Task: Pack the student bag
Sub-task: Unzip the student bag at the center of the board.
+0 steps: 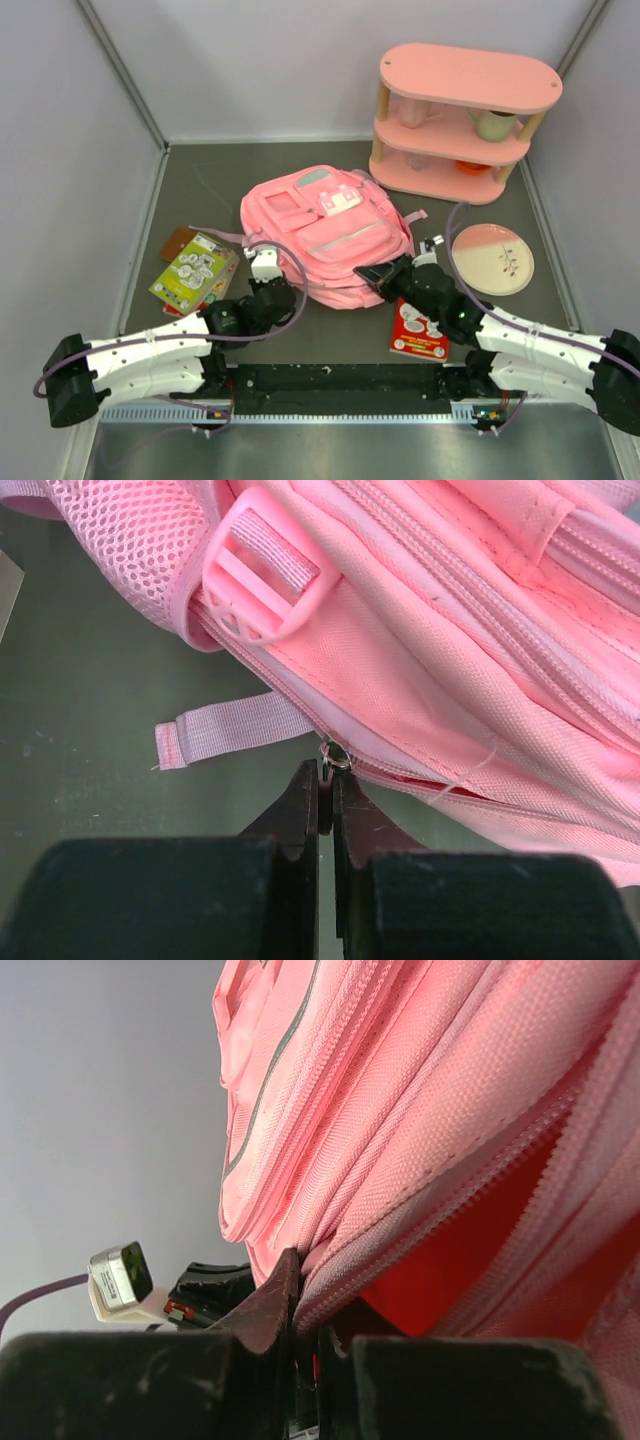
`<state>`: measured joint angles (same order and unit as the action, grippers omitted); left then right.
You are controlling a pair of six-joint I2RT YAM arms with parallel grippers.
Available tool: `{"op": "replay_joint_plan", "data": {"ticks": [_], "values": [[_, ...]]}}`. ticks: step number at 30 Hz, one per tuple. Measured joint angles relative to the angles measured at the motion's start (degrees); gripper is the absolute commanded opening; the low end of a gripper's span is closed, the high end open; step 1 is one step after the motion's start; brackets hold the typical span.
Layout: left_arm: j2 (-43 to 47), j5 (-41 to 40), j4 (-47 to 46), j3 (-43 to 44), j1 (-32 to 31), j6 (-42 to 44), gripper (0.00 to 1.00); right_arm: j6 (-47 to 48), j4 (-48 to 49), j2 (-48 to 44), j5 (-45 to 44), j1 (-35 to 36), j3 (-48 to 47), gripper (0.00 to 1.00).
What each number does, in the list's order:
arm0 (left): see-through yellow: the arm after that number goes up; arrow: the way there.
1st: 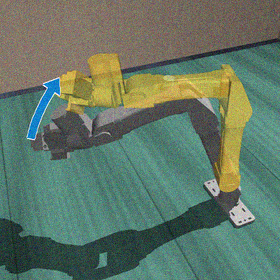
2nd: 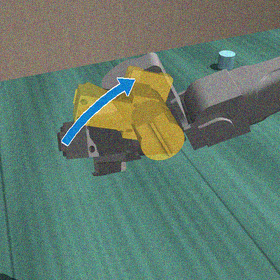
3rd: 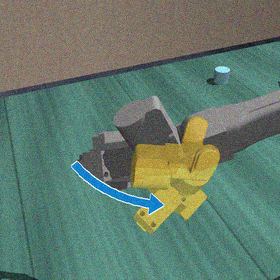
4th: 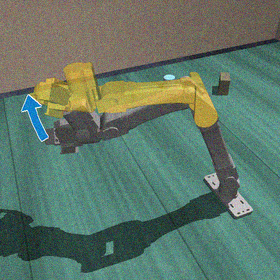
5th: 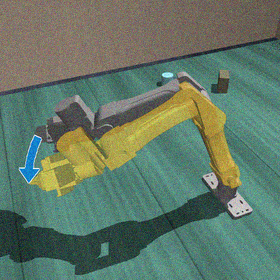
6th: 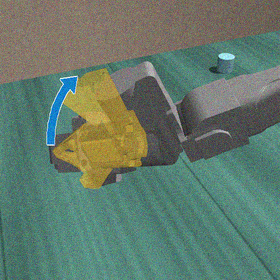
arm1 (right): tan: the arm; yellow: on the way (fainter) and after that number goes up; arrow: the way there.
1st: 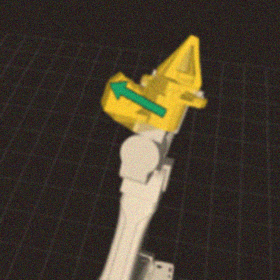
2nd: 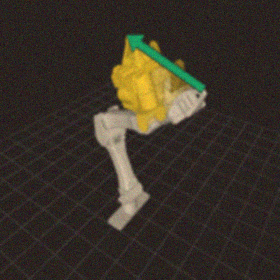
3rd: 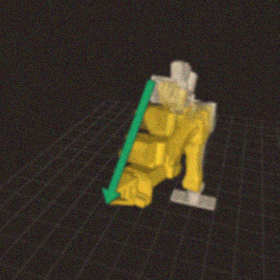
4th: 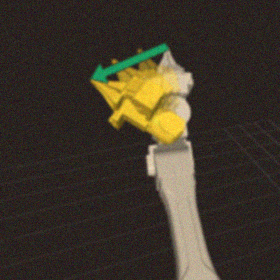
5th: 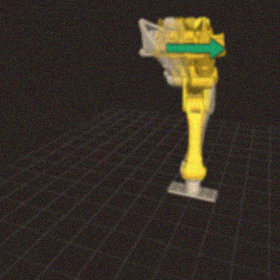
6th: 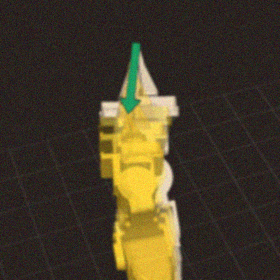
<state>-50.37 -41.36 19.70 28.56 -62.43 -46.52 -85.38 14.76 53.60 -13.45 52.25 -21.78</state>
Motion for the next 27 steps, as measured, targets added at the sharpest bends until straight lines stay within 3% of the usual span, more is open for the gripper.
{"op": "replay_joint_plan", "data": {"ticks": [1, 2, 3, 4, 8, 11, 19, 27], "values": [[0.0, 0.2, 0.0, 0.0, 0.6, 0.2, 0.01, 0.2, -0.3, -0.2, 0.0, 0.0, 0.0, 0.00], [0.0, 0.5, 0.0, 0.0, 0.8, 0.4, 0.19, 0.2, -0.6, -0.4, 0.0, 0.0, 0.0, 0.00], [0.1, 0.9, 0.0, 0.0, 0.9, 0.9, 0.29, 0.3, -0.8, -0.4, 0.0, 0.0, 0.0, 0.00], [0.2, 1.2, 0.0, 0.0, 1.0, 1.6, 0.51, 0.3, -0.9, -0.4, 0.0, 0.0, 0.0, 0.00], [3.7, 1.1, 2.2, 0.0, 1.6, 3.8, 0.92, 0.5, -2.3, 0.2, -0.7, -0.8, 0.0, 0.00], [8.4, 1.1, 5.0, 0.3, 1.8, 4.9, 0.99, 0.6, -3.4, 1.3, -1.5, -1.2, 0.0, 0.00], [21.3, 1.4, 9.1, 4.6, 1.9, 9.2, 0.99, 2.6, -5.9, 3.9, -2.1, -1.4, -1.7, 0.00], [12.3, 8.2, 7.4, 8.6, 2.0, 17.1, 0.99, 11.3, -15.6, 9.0, -0.9, -1.5, -14.8, 0.00]]}}
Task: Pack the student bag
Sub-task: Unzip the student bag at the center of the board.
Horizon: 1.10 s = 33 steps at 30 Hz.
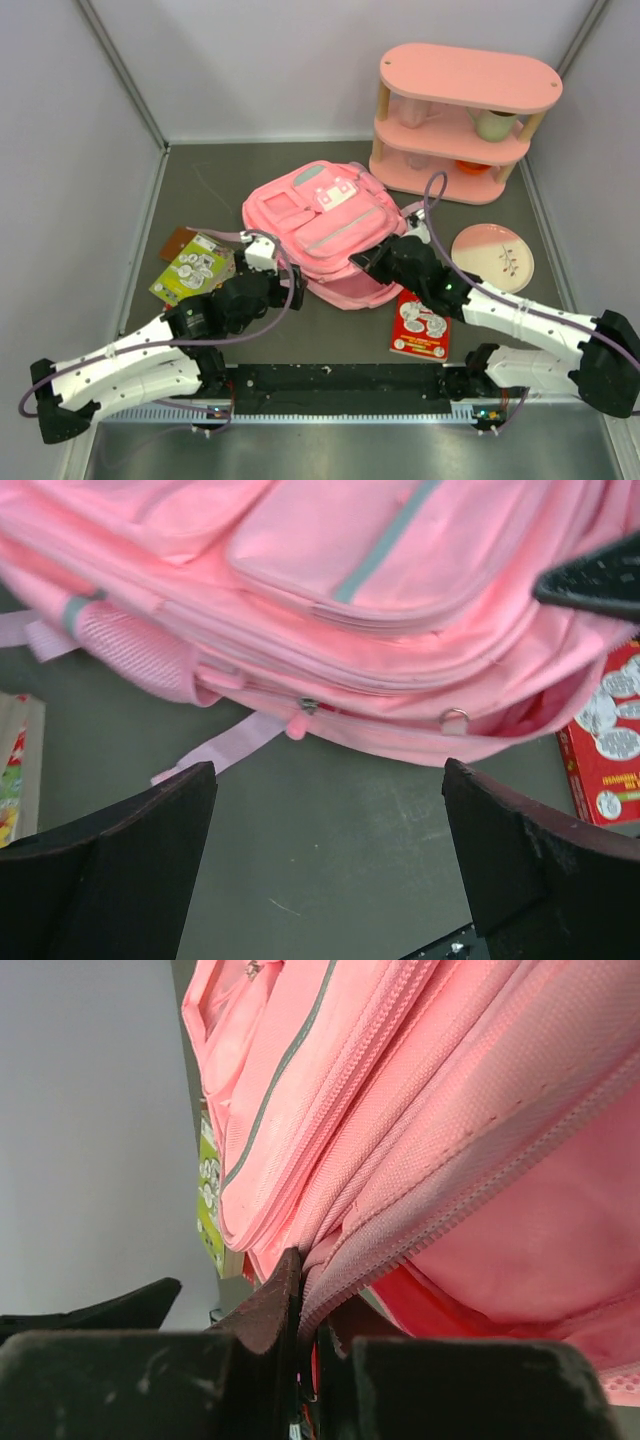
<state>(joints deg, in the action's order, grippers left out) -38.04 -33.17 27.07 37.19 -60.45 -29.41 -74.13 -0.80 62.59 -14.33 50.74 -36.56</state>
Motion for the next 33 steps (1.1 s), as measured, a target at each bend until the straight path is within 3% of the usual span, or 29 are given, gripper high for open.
{"op": "replay_joint_plan", "data": {"ticks": [9, 22, 24, 27, 28, 31, 32, 33], "values": [[-8.8, 12.4, -8.4, 3.5, -0.8, 11.1, 0.99, 4.4, -6.7, 2.3, 1.0, -0.2, -5.5, 0.00], [-22.3, 15.2, -17.5, 7.7, -4.8, 21.0, 0.98, 5.0, -12.2, 4.3, 2.2, -0.3, -11.6, 0.00], [-23.8, 14.5, -17.6, 7.8, -4.8, 21.5, 0.91, 5.0, -12.8, 4.3, 2.2, -0.3, -12.5, 0.00], [-25.3, 11.6, -17.9, 7.8, -4.9, 21.9, 0.65, 5.2, -13.7, 4.5, 2.3, -0.4, -13.5, 0.00], [-25.5, 10.4, -18.1, 7.8, -4.9, 21.8, 0.49, 5.2, -13.9, 4.6, 2.4, -0.4, -13.5, 0.00], [-26.4, 6.4, -19.0, 7.8, -4.8, 21.6, 0.17, 5.5, -14.3, 4.6, 2.8, -0.4, -13.5, 0.00], [-27.0, 5.3, -19.4, 7.8, -4.8, 21.7, 0.00, 5.6, -14.3, 4.6, 2.9, -0.4, -13.5, 0.05], [-27.5, 4.7, -19.8, 8.0, -4.8, 21.4, 0.00, 5.8, -14.4, 4.6, 2.9, -0.5, -13.5, 0.12]]}}
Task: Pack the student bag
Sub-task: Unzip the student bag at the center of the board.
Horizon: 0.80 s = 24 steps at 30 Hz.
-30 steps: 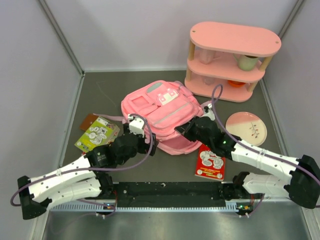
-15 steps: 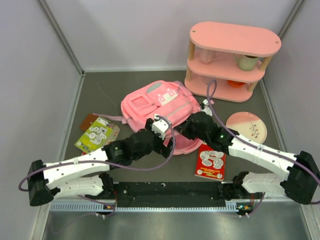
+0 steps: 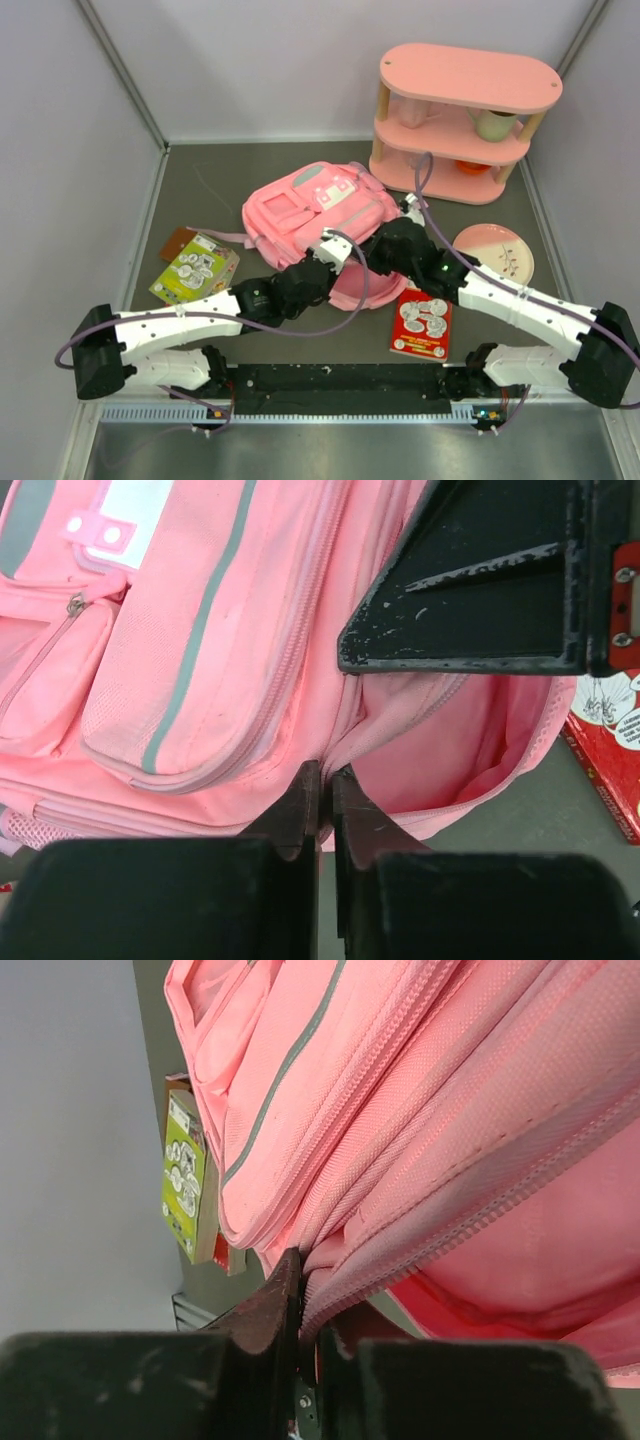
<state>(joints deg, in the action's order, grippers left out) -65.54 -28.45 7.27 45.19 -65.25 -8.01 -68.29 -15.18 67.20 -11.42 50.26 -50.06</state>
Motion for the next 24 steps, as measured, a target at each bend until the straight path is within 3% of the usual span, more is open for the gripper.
{"op": "replay_joint_plan", "data": {"ticks": [2, 3, 4, 5, 6, 7, 10, 12, 14, 18, 24], "values": [[-1.9, -0.7, 0.0, 1.3, 0.1, 0.0, 0.00, 0.9, 0.0, 0.0, -0.1, -0.3, 0.0, 0.27], [-2.6, -1.0, 0.3, 1.9, 0.3, -0.3, 0.00, 1.4, 0.0, -0.2, -0.1, -0.7, 0.0, 0.50], [-3.3, -1.2, 0.6, 2.4, 1.0, -0.7, 0.00, 1.9, 0.0, -0.5, 0.0, -1.2, 0.0, 0.61], [-3.6, -1.4, 0.7, 2.6, 1.8, -1.0, 0.00, 2.3, 0.0, -1.0, 0.1, -1.7, 0.1, 0.61], [-3.7, -1.6, 0.9, 2.6, 3.0, -1.3, 0.00, 3.3, 0.0, -2.0, 0.4, -2.3, 0.2, 0.37], [-3.4, -1.8, 0.9, 2.4, 4.4, -1.4, 0.00, 4.0, 0.0, -3.1, 0.3, -3.0, 0.4, 0.36], [-1.6, -0.7, 0.9, 1.3, 8.1, -1.7, 0.00, 5.7, 0.4, -6.0, 0.1, -5.3, 0.9, 0.53], [-0.2, -0.2, 0.9, 1.1, 9.7, -1.8, 0.00, 6.7, 0.4, -7.0, 0.0, -6.4, 0.9, 0.51], [0.5, 0.3, 0.9, 1.1, 10.3, -1.9, 0.00, 8.4, 0.4, -7.4, 0.2, -6.9, 0.9, 0.42], [0.5, 2.2, 1.0, 1.2, 10.8, -2.0, 0.00, 11.0, 2.4, -8.4, 2.4, -6.9, 4.3, 0.11], [0.3, 3.8, 1.9, 2.8, 11.0, -2.6, 0.00, 12.1, 5.5, -5.9, 4.4, -7.0, 10.8, 0.00]]}}
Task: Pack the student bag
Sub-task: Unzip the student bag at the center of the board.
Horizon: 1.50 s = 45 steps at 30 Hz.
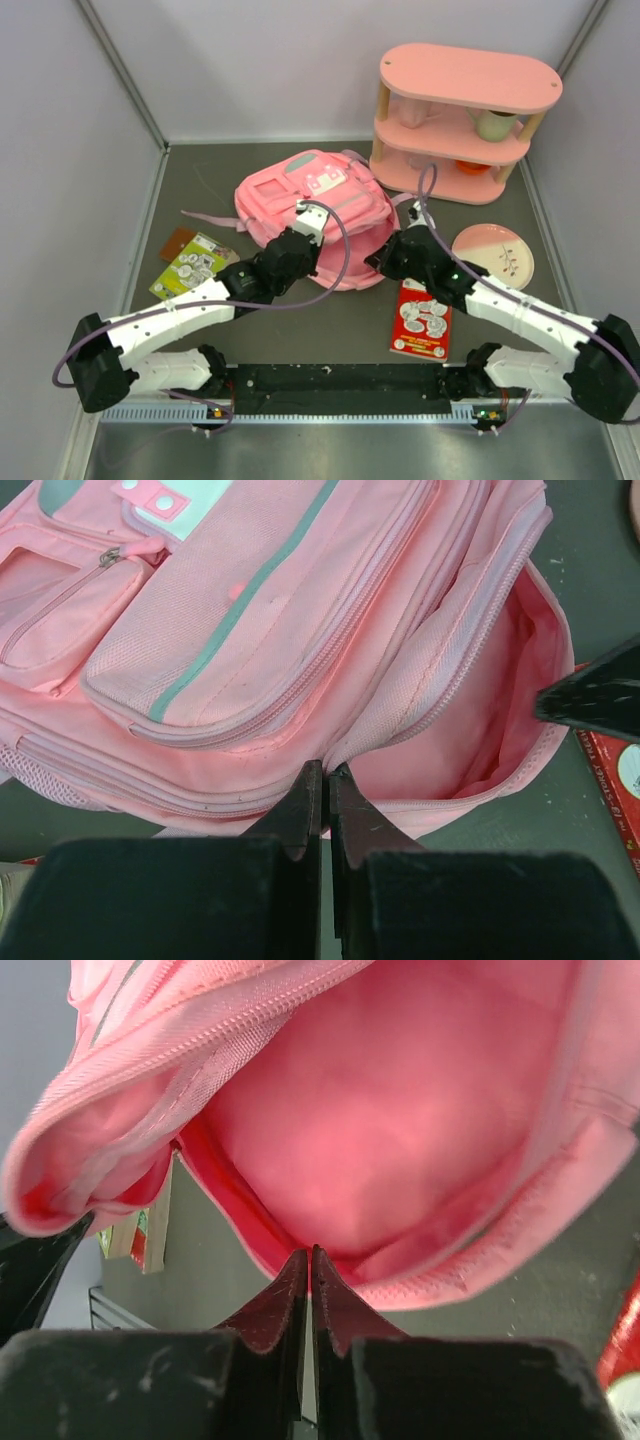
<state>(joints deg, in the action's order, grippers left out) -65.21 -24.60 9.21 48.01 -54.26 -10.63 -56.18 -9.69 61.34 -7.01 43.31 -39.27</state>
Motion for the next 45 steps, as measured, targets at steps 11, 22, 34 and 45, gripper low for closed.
{"op": "replay_joint_plan", "data": {"ticks": [11, 22, 34, 45], "values": [[0.0, 4.5, 3.2, 3.6, 4.5, -1.6, 0.00, -1.2, 17.4, 29.9, 2.5, 0.0, -1.1, 0.00], [0.7, 10.4, 7.8, 8.0, 16.1, -1.7, 0.00, -9.8, 31.9, 37.8, 7.2, -0.4, -1.1, 0.00], [1.3, 16.4, 10.6, 10.1, 22.0, -4.3, 0.00, -13.2, 34.0, 39.3, 8.4, -0.4, -1.2, 0.00], [4.2, 25.4, 7.2, 5.0, 23.2, -4.2, 0.00, -1.1, 26.2, 25.0, 11.3, -0.4, 2.1, 0.53]]}}
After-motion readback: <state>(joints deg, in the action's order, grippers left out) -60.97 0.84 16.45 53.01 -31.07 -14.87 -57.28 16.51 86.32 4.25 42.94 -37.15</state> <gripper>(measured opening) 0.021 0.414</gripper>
